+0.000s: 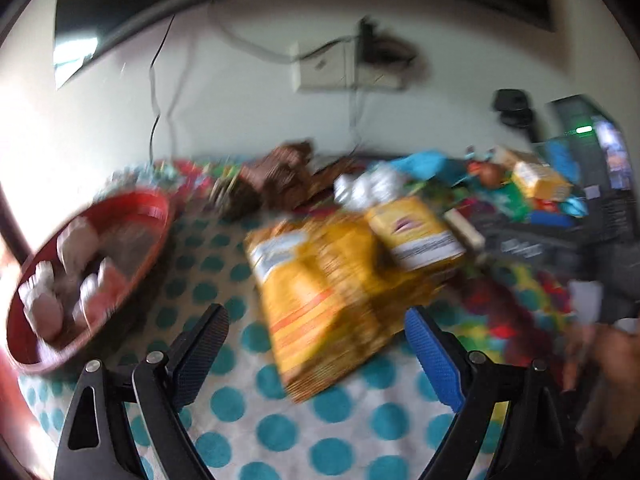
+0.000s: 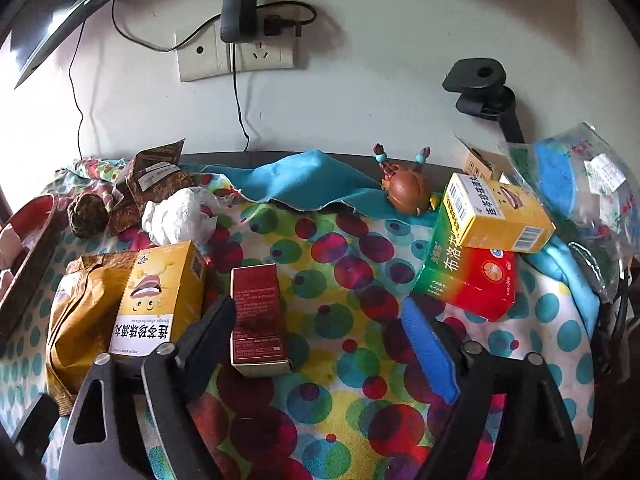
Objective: Organize objects
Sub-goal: 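Grasp the yellow snack bag with the left gripper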
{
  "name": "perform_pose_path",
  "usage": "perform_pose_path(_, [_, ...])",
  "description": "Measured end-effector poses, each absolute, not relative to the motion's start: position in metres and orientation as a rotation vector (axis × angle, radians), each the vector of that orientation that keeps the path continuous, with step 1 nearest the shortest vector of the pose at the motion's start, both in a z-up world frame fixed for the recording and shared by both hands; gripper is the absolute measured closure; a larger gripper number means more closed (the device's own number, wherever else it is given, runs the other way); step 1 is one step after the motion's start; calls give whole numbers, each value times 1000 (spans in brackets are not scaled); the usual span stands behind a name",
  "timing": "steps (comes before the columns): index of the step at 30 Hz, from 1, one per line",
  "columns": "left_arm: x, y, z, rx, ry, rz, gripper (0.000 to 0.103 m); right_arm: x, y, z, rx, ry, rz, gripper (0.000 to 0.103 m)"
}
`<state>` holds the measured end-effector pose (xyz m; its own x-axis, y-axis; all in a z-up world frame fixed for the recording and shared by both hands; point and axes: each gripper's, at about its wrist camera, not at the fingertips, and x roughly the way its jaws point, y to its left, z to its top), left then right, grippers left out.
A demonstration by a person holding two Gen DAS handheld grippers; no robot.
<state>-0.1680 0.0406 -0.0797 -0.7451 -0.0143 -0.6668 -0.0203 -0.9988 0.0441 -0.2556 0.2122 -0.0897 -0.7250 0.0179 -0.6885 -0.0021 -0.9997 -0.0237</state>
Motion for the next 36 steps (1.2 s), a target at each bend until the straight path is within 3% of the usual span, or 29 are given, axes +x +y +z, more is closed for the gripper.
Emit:
perform_pose_path(16, [-250, 20, -107, -1356, -160, 2777, 11, -267, 201, -107, -1292, -96, 2880, 11])
perform_pose_path(17, [-251, 20, -108, -1353, -155, 2775, 22, -266, 200, -107, -1291, -101, 2883, 11])
perform_pose_path(18, [-250, 21, -105, -1327, -153, 2779, 43, -266, 199, -108, -1287, -106, 2884, 11])
perform_pose_path(23, [-238, 23, -96, -1240, -101, 2779, 70, -267, 200, -108, -1303, -98, 2884, 11])
perform_pose_path(36, [-179, 16, -82, -1127, 26, 2854, 72, -269, 196, -110, -1325, -121, 2899, 14])
